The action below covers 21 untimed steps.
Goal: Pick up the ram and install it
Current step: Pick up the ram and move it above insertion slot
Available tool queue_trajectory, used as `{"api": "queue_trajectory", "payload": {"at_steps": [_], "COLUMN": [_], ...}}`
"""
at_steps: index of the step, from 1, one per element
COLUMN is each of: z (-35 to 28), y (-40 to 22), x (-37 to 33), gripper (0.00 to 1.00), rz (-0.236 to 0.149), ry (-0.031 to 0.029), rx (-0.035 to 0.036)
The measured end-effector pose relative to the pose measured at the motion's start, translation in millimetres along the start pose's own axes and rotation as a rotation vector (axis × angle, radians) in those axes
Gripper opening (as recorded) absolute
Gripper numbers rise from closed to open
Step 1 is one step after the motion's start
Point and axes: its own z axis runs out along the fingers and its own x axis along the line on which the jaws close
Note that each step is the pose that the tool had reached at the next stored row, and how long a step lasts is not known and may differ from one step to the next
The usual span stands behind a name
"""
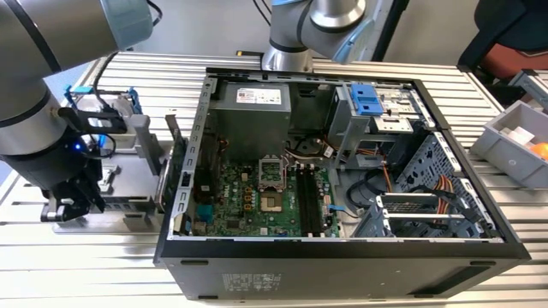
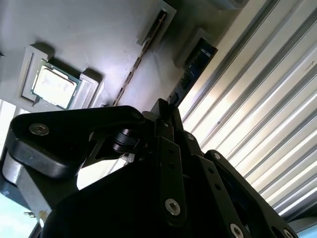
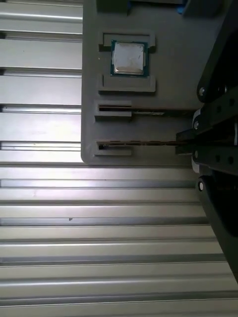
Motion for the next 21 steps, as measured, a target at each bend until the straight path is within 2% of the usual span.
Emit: {"api": "queue_trajectory", "payload": {"at_steps": [14,21], "z": [-20.1,-32.5], "y": [0.1,0.1], "x": [-0.6,-1.0], "gripper": [0.00,0.00], "rz": [0.000,0.000], "ry": [0.0000,0.0000], "rx": [0.0000,0.0000]}}
